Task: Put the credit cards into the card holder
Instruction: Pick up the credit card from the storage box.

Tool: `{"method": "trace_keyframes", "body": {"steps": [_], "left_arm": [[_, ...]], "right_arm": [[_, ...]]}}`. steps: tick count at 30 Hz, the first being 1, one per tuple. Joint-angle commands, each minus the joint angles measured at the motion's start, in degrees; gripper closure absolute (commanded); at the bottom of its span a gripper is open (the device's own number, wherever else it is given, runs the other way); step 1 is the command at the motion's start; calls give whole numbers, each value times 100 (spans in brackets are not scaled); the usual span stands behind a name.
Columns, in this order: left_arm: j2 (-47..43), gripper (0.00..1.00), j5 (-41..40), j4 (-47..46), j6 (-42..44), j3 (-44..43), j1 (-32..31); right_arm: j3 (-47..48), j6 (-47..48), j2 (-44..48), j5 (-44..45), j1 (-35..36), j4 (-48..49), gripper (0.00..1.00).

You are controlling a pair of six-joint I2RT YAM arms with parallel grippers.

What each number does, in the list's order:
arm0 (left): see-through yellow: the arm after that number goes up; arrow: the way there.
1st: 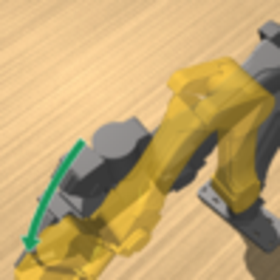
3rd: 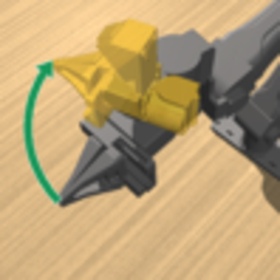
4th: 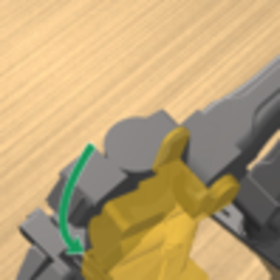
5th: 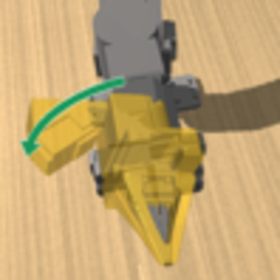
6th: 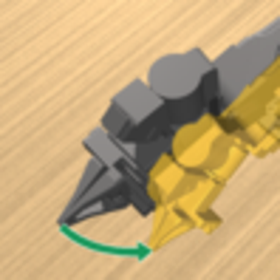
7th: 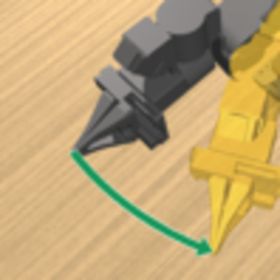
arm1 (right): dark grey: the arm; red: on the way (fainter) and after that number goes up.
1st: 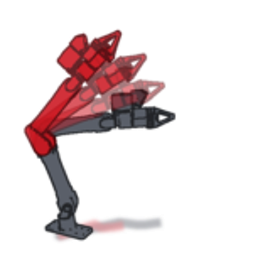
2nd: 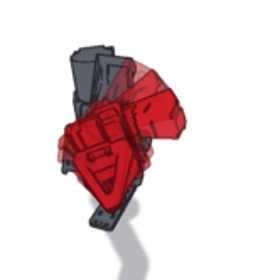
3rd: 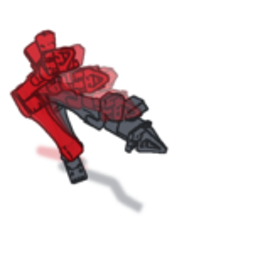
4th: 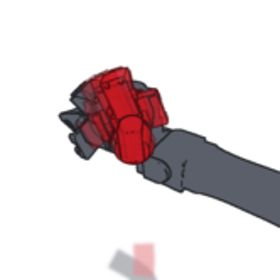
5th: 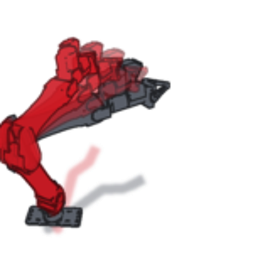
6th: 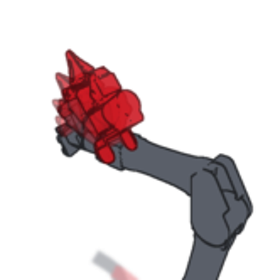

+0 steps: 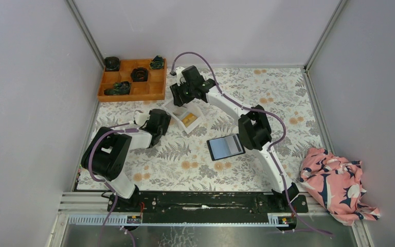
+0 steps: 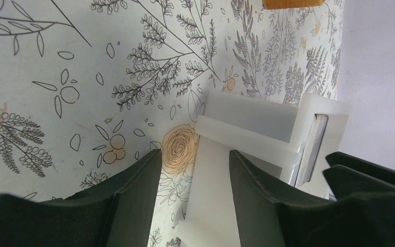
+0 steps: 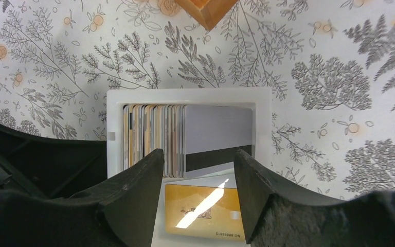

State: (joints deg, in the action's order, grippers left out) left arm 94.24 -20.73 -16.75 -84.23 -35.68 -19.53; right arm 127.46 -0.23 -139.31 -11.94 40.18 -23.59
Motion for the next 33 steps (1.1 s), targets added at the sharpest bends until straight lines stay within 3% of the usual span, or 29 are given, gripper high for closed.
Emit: {"method": "trace_keyframes", "body": {"steps": [1,13,23,33], "left_arm": [[97,41,21,212,202,22,-33],[105,41,-20,208,249,-9,-10],[62,41,-6,266,284,-69,-3],[75,41,76,298,275,-105,-8]], "right_arm": [[331,-357,-157,-532,-124,85,41],[549,-781,-492,-1166,-219,-2,44],[199,-1093,-232,-1459,-230,241,64],[134,-1155,19,-1477,-182,259,69]]}}
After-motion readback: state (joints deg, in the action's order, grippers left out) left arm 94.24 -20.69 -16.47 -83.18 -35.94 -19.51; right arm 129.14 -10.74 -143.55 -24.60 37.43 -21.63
